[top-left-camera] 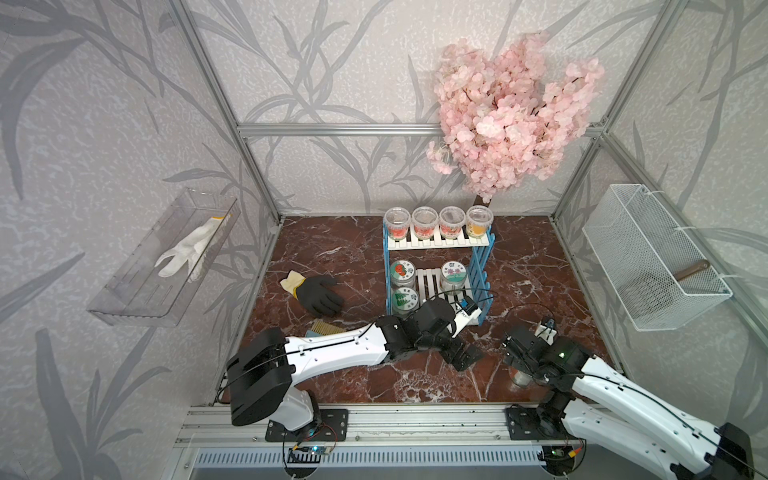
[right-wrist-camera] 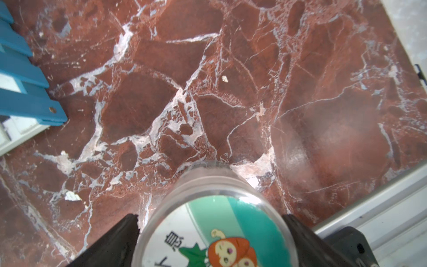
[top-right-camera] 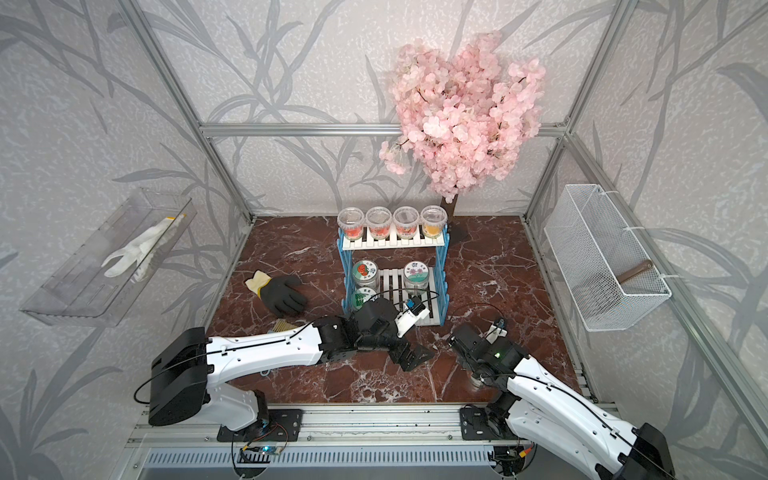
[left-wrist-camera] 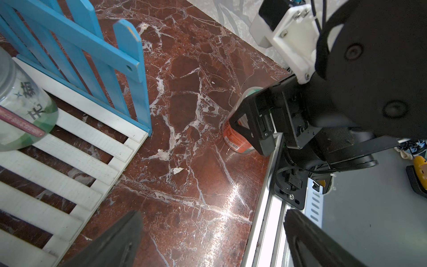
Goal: Place the seed container on the shelf
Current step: Move the seed jar to the center of the board.
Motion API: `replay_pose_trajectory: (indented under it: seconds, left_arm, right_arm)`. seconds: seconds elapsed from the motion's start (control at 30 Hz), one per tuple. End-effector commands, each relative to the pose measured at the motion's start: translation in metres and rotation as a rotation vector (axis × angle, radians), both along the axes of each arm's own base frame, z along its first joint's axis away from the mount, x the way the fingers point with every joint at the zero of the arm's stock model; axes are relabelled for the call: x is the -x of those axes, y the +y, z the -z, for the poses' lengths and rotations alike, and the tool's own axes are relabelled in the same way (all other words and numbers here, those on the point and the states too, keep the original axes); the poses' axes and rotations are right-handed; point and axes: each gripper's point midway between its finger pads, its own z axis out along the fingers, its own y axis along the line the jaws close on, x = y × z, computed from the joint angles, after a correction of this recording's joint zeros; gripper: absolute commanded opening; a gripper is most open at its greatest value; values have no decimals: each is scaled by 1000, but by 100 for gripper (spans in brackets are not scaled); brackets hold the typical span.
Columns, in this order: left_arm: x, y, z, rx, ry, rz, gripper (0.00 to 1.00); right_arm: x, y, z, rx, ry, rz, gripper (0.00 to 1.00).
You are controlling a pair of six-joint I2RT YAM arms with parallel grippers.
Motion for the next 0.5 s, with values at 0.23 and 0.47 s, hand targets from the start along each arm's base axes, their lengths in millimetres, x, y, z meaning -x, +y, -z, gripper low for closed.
replay_pose_trajectory:
  seconds: [0.23, 0.47]
  left_arm:
    - [-31, 31, -8, -8, -63, -224, 100]
    - [-45, 67, -5, 2, -84, -378, 100]
  right_arm:
    - [-4, 52, 8, -153, 74, -215, 85]
    - [-10, 95, 0, -177, 47, -426, 84]
